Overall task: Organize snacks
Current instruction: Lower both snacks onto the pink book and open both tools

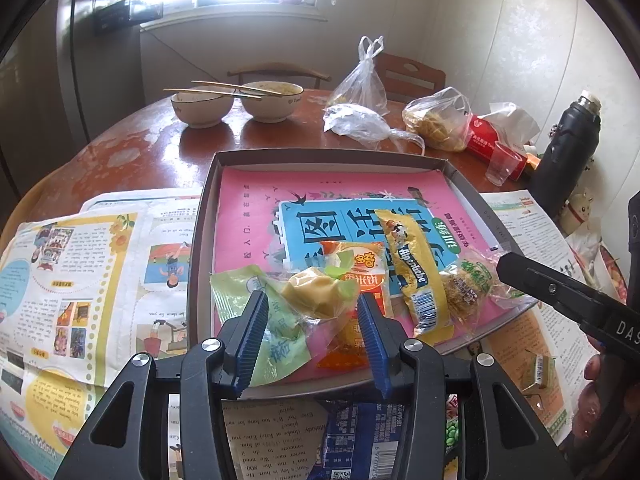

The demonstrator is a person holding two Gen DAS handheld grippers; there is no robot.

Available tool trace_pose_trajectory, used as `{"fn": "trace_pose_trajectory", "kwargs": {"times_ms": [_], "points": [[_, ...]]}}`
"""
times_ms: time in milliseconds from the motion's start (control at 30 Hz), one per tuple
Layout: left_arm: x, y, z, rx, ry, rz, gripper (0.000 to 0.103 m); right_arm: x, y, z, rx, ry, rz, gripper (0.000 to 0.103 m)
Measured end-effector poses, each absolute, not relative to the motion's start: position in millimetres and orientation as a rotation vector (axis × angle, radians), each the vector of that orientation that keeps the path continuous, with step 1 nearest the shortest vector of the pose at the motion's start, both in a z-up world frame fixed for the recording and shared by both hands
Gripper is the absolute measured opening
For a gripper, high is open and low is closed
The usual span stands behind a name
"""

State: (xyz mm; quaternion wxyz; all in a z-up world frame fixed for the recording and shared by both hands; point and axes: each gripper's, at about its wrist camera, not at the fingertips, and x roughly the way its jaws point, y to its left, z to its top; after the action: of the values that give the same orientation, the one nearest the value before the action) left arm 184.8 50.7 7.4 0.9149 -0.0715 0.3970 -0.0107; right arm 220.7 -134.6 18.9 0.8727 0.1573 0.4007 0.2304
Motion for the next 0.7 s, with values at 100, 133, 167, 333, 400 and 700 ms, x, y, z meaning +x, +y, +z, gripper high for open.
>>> {"fn": "trace_pose_trajectory", "kwargs": {"times_ms": [100,133,167,333,400,700], "points": [[182,51,10,-0.149,0.810,-0.026,0.051,221,-135,20,0.326,0.837,0.484,0.048],[182,51,11,-0.149,0.809,-0.026,0.052,221,-135,20,0.324,0.837,0.483,0.050],[181,51,12,-0.150,0.807,-0.027,0.053,220,-135,20,0.323,0.837,0.484,0.050],[177,52,17,-0.155,0.796,-0.031,0.056,218,-135,23,0.316,0.830,0.482,0.051],[174,51,20,-0.150,0.787,-0.024,0.058,217,-135,24,0.310,0.825,0.480,0.052],[163,51,32,-0.151,0.756,-0.029,0.065,212,-135,33,0.292,0.798,0.476,0.056]]}}
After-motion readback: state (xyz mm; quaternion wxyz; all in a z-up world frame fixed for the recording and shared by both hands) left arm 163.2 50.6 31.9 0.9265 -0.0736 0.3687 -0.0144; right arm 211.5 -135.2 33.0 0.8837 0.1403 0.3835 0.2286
